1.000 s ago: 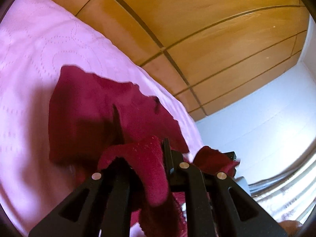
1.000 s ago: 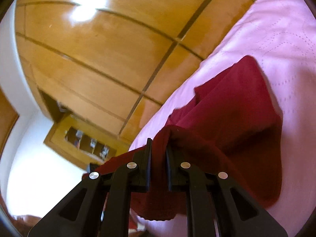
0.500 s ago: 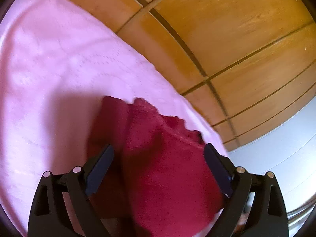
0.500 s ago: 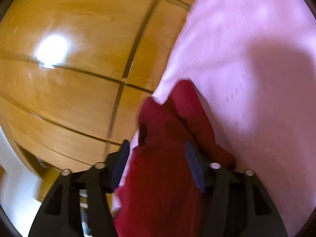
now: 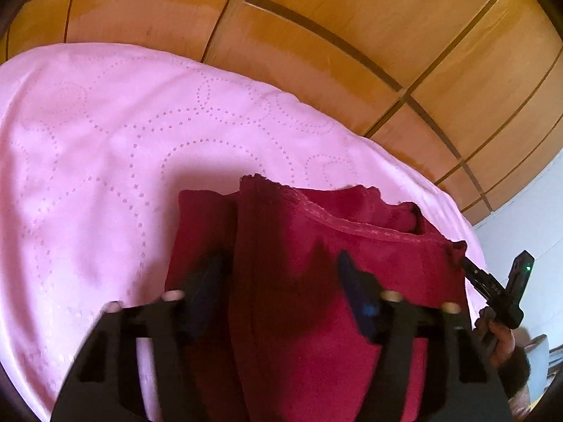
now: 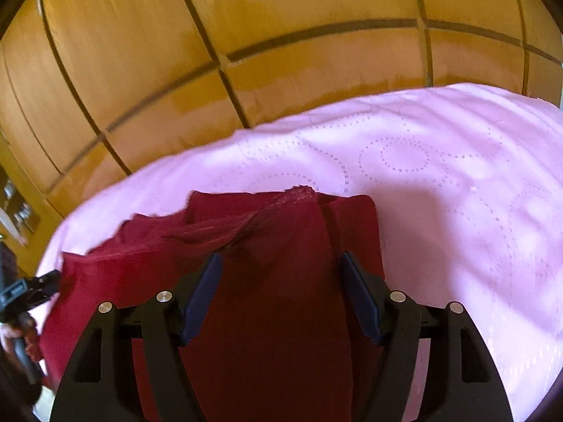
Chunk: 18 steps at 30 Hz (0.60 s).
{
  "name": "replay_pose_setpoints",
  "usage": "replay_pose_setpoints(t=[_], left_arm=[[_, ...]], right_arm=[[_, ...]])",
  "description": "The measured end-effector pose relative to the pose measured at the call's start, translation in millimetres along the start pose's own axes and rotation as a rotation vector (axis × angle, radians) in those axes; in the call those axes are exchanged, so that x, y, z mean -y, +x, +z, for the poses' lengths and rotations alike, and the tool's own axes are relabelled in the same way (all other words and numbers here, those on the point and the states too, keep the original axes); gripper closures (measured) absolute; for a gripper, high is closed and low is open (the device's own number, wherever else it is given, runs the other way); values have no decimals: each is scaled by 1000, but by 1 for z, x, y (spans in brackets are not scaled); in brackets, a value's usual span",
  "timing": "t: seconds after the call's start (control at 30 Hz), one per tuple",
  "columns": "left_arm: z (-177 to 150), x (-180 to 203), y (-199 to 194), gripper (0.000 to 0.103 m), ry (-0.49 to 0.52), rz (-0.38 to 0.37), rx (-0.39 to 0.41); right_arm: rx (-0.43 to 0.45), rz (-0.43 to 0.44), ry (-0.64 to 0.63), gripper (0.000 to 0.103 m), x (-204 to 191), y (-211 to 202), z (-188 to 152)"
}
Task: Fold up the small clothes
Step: 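Lower the folded hem onto the shirt and open both grippers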
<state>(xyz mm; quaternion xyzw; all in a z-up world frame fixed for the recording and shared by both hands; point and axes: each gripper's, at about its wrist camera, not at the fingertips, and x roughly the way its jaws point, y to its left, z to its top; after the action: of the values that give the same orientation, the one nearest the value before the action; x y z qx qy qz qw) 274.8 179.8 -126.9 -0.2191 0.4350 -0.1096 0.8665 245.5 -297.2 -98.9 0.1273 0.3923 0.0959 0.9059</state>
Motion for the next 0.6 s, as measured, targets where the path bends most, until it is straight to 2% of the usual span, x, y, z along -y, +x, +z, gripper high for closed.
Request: replay_pose_setpoints(t=[0.03,0.07,0.1,0.17,0.27,0.37,0.5,0.6], left_arm=[[-1,1,0,72,8,13,1],[0,1,0,90,19,43,7],[0,1,-1,94,20,48,7],[1,0,-7,95,-2,13,29],[6,10,-24,96,23,7,114],[13,21,-27,96,73,46,166],[15,15,-7,96,59,106,146],[5,0,22,93,53,158,83]], right_arm=[[-13,20,5,49,2,6,-1],[-18,25,6,69,2,7,-2],[-26,15,8,79,2,9,-2],[-8,30,30,91,1,6,-1],[57,25,79,96,5,-7,7],[100,21,151,96,14,-10,15],[80,-26,173,96,20,7,11],[44,-48,202,96,28,26,0]])
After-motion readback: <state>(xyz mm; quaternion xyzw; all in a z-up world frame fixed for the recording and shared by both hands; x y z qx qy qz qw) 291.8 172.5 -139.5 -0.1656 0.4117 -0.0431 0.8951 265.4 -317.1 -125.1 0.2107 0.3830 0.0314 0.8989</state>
